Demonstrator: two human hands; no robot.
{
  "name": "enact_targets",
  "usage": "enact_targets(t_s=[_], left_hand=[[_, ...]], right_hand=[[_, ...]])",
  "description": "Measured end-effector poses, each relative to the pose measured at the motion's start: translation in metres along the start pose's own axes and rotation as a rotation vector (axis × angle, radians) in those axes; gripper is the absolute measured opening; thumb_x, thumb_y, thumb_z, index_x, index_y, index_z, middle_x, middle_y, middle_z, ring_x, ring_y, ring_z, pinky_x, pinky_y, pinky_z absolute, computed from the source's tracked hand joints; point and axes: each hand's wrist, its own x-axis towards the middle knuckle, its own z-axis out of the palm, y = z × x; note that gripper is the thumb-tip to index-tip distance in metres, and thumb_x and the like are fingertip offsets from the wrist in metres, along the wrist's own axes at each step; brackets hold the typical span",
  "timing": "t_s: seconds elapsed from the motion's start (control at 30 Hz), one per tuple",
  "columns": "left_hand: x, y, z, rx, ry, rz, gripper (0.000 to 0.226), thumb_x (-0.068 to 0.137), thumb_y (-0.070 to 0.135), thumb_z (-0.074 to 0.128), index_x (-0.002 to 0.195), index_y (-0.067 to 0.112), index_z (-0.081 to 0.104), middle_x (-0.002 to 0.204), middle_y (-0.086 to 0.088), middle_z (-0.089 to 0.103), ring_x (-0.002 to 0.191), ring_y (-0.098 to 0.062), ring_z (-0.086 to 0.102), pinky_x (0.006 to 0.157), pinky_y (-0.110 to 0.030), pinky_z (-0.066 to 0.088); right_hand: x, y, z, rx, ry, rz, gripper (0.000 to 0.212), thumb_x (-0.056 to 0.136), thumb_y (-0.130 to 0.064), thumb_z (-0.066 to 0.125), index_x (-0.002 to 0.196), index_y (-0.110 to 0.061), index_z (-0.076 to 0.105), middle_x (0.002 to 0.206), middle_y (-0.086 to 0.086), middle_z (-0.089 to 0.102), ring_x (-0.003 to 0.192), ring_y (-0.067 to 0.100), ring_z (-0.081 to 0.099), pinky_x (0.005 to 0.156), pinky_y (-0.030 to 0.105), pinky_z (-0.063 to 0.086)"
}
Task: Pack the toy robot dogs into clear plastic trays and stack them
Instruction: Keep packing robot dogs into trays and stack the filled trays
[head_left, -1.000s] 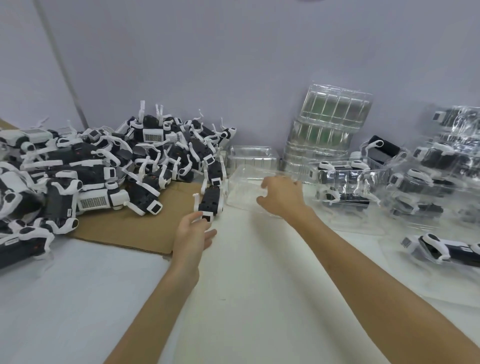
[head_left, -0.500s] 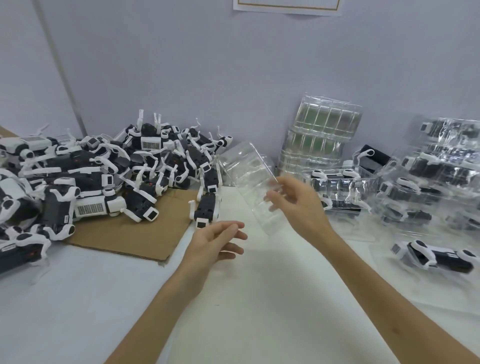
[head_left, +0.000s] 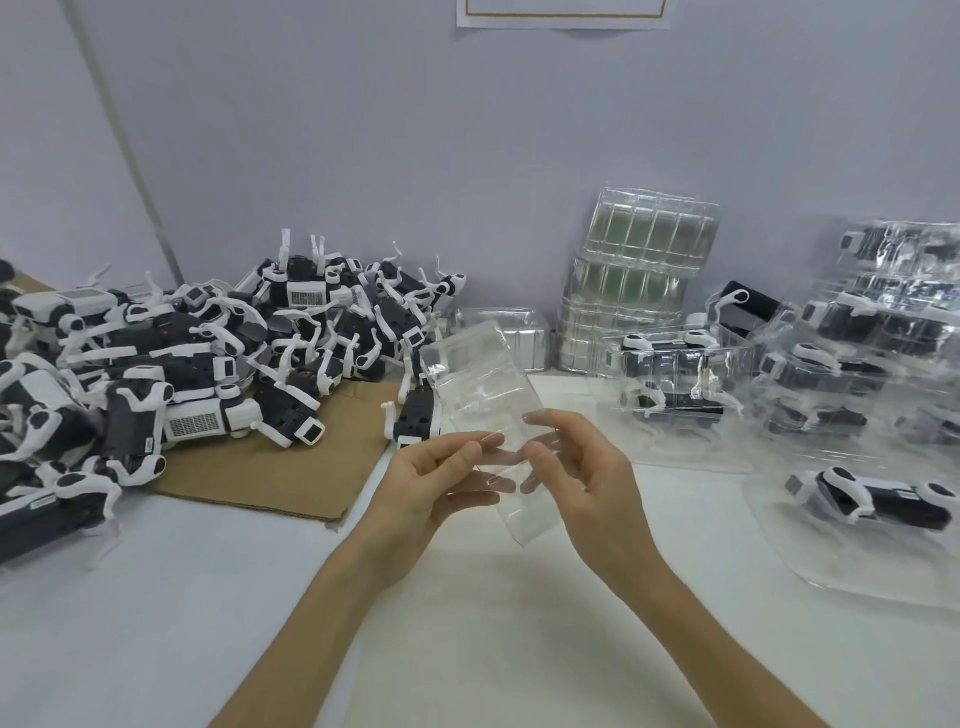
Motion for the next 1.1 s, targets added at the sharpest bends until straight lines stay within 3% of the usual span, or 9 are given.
enact_targets(t_s=[0.1, 0.2, 0.4, 0.6, 1.1], left_hand=[[0.000, -0.001, -0.002, -0.006, -0.056, -0.034, 0.029, 0.090, 0.029, 0.062, 0.115, 0.018, 0.074, 0.121, -0.017, 0.070, 0.108, -0.034, 0.069, 0.082, -0.031, 0.057], [0.001, -0.006, 0.000, 0.001, -0.073, -0.053, 0.027, 0.094, 0.021, 0.058, 0.116, 0.017, 0.073, 0.121, -0.016, 0.070, 0.112, -0.033, 0.068, 0.086, -0.031, 0.056], [0.001, -0.009, 0.004, 0.078, 0.047, -0.004, 0.011, 0.089, 0.023, 0.070, 0.094, 0.021, 0.080, 0.099, -0.012, 0.077, 0.093, -0.027, 0.074, 0.074, -0.025, 0.057], [0.000, -0.011, 0.003, 0.112, 0.115, 0.048, 0.012, 0.079, 0.021, 0.070, 0.084, 0.017, 0.079, 0.088, -0.016, 0.076, 0.081, -0.029, 0.075, 0.065, -0.024, 0.056], [0.003, -0.017, 0.001, 0.141, 0.239, 0.076, 0.009, 0.071, 0.020, 0.077, 0.067, 0.015, 0.072, 0.071, -0.018, 0.073, 0.061, -0.023, 0.073, 0.053, -0.025, 0.055]], right_hand=[[-0.002, 0.004, 0.003, -0.079, 0.013, -0.008, 0.022, 0.095, -0.017, 0.065, 0.114, -0.027, 0.062, 0.090, -0.011, 0.071, 0.079, 0.012, 0.071, 0.074, 0.014, 0.048], [-0.003, 0.007, 0.005, -0.113, -0.016, -0.008, 0.025, 0.095, -0.016, 0.066, 0.116, -0.030, 0.061, 0.094, -0.014, 0.071, 0.086, 0.007, 0.071, 0.077, 0.012, 0.048], [-0.005, 0.008, 0.007, -0.087, -0.060, 0.019, 0.029, 0.093, -0.016, 0.069, 0.116, -0.033, 0.062, 0.098, -0.008, 0.074, 0.088, 0.008, 0.071, 0.078, 0.011, 0.047], [-0.006, 0.008, 0.009, -0.080, -0.076, 0.024, 0.025, 0.093, -0.016, 0.069, 0.116, -0.025, 0.064, 0.097, -0.007, 0.075, 0.084, 0.013, 0.073, 0.080, 0.025, 0.055], [-0.007, 0.006, 0.010, -0.047, -0.076, 0.018, 0.029, 0.089, -0.020, 0.075, 0.115, -0.025, 0.063, 0.101, -0.005, 0.076, 0.079, 0.013, 0.075, 0.077, 0.022, 0.056]])
